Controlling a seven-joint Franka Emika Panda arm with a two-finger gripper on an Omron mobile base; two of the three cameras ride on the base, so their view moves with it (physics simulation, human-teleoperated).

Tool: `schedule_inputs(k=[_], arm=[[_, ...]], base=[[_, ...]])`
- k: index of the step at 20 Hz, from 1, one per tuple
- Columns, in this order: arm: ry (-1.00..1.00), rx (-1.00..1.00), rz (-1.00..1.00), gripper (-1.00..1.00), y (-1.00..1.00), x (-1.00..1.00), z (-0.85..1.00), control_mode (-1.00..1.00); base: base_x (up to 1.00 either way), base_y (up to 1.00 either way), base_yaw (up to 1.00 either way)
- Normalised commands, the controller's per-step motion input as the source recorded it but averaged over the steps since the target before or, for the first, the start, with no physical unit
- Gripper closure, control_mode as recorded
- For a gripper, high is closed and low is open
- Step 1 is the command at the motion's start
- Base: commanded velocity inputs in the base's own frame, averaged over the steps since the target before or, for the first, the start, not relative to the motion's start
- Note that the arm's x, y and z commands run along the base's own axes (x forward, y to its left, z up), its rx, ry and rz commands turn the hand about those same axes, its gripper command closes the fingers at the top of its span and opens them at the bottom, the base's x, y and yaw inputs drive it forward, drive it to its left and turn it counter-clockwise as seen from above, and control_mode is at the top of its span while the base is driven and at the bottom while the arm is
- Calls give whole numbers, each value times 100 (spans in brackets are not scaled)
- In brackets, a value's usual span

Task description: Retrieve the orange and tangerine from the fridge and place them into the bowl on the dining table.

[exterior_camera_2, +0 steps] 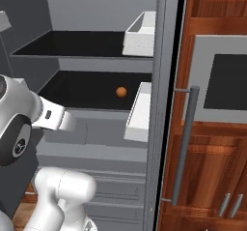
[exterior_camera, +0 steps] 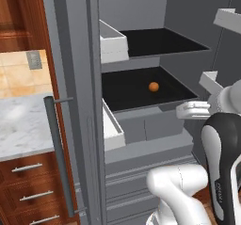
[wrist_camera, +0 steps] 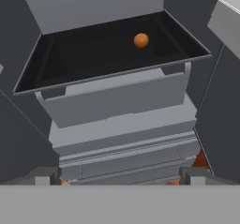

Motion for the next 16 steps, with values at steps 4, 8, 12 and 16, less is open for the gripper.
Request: schedule_inputs(k=[4, 8, 12, 16], arm=[[0, 0, 0, -100, 0, 0, 0, 100], [1, 0, 0, -100, 0, 7, -3, -100], [2, 0, 0, -100, -4, 38, -19, -100], [0, -5, 0, -100, -1, 26, -25, -100]], base=[[33, -3, 0], [20, 0, 0], [0, 0, 0], [0, 0, 0]])
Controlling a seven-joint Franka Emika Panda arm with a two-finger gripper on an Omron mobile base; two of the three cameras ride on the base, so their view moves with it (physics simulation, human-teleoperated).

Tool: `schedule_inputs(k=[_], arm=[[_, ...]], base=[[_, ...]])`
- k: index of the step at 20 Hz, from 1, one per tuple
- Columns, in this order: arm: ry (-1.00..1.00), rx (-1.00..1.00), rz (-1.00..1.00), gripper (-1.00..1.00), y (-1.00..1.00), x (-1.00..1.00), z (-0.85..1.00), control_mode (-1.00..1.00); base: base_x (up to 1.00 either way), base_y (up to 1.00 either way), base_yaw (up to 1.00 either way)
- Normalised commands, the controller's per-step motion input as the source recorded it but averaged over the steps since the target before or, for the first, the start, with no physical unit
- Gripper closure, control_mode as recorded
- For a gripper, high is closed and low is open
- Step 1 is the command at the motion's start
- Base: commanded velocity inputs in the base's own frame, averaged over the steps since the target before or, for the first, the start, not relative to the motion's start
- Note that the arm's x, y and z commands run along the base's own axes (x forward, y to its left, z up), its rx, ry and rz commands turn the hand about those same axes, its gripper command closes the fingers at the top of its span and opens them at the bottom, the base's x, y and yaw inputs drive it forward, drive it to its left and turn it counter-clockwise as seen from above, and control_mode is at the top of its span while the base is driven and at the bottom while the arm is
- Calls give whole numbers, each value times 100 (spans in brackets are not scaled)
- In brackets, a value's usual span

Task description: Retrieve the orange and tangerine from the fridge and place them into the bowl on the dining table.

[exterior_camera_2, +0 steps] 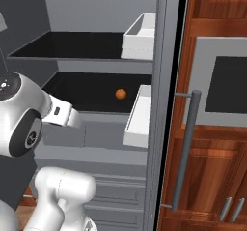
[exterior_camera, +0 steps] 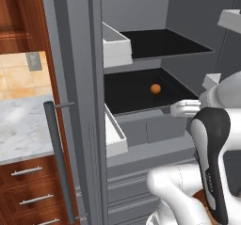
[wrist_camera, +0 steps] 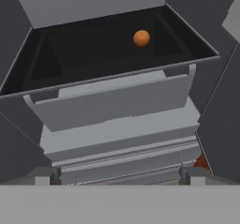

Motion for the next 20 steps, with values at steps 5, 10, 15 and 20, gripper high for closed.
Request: schedule_inputs(k=[5, 10, 15, 20], arm=[[-5, -12, 0, -100, -13, 16, -27, -100], [0, 1, 0, -100, -41, 51, -1, -100], [10, 5, 0, -100, -17, 80, -2, -100], [11, 0, 0, -100, 0, 85, -18, -100]], base=[[0, 0, 0], [0, 0, 0], [0, 0, 0], [0, 0, 0]])
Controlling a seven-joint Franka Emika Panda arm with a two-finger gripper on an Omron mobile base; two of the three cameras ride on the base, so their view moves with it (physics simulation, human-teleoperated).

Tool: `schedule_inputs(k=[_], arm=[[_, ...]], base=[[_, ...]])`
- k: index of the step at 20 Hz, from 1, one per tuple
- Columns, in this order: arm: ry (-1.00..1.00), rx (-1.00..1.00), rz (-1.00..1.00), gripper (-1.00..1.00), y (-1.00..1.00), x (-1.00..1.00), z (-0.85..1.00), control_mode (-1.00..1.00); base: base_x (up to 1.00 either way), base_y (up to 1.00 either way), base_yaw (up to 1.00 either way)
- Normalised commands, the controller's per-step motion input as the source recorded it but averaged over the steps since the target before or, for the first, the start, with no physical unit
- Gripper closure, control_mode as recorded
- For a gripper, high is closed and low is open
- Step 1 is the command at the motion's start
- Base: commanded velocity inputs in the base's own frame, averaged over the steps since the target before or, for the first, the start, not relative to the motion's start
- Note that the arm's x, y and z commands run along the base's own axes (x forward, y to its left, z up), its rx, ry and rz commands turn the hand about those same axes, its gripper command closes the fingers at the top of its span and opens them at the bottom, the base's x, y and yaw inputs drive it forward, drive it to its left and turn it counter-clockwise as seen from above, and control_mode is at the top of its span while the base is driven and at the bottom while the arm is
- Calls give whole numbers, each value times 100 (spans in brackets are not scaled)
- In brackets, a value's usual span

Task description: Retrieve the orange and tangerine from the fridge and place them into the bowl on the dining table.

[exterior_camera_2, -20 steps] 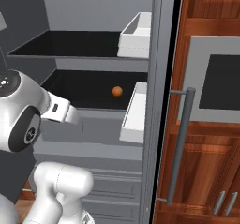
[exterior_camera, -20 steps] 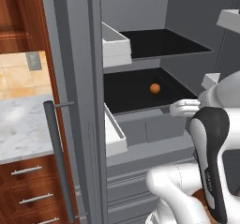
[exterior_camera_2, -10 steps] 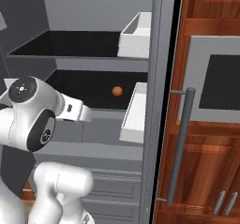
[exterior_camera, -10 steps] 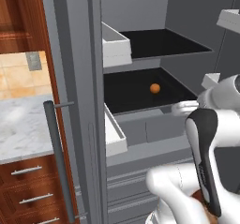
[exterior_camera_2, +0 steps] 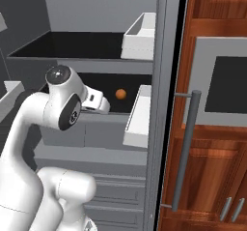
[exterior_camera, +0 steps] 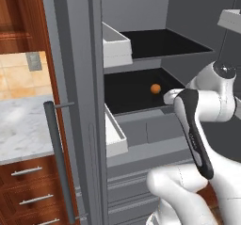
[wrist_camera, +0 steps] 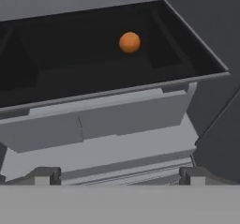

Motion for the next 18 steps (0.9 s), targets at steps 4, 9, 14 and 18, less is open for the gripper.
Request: schedule_inputs(k=[4, 9, 14, 18], arm=[[7, 0, 0, -100, 0, 66, -24, -100], [0, 0, 0, -100, 0, 61, -37, -100], [-4, 0, 0, -100, 0, 49, -39, -100], [-2, 0, 0, -100, -7, 45, -20, -100]], base=[[0, 0, 0], [0, 0, 0], [0, 0, 0], [0, 0, 0]])
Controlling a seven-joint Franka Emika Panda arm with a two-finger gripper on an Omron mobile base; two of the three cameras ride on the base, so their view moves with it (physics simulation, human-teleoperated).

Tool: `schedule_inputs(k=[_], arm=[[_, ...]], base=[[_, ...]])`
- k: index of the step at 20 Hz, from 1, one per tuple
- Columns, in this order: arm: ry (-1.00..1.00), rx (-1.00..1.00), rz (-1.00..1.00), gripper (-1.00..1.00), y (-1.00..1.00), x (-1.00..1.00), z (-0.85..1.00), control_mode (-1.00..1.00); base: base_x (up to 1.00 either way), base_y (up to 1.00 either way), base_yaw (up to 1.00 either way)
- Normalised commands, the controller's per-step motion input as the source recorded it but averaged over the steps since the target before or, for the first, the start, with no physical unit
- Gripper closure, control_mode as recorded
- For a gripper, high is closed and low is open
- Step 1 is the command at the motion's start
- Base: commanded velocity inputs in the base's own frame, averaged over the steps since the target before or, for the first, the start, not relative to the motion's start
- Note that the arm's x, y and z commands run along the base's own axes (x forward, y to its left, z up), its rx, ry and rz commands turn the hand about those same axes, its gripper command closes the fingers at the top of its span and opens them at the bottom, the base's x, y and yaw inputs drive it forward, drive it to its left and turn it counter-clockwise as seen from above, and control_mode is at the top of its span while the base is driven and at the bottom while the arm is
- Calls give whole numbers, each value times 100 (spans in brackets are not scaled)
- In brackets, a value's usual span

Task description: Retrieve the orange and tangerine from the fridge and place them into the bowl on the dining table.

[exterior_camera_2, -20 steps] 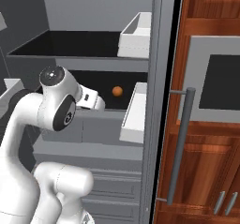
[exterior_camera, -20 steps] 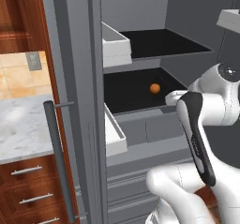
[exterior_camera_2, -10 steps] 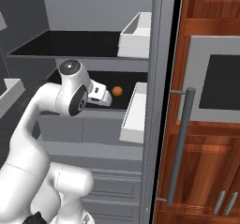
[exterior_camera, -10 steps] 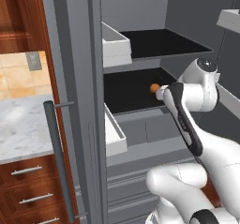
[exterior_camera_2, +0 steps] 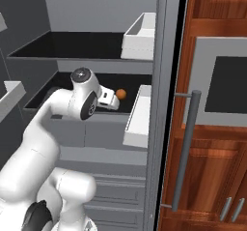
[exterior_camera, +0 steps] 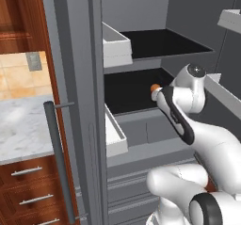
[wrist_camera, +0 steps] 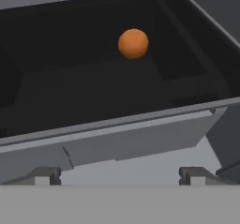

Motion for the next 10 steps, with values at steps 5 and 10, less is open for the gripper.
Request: schedule_inputs(k=[5, 10], arm=[[0, 0, 0, -100, -18, 41, -2, -100], [0, 0, 0, -100, -11, 46, -5, -100]], base=[[0, 0, 0], [0, 0, 0]])
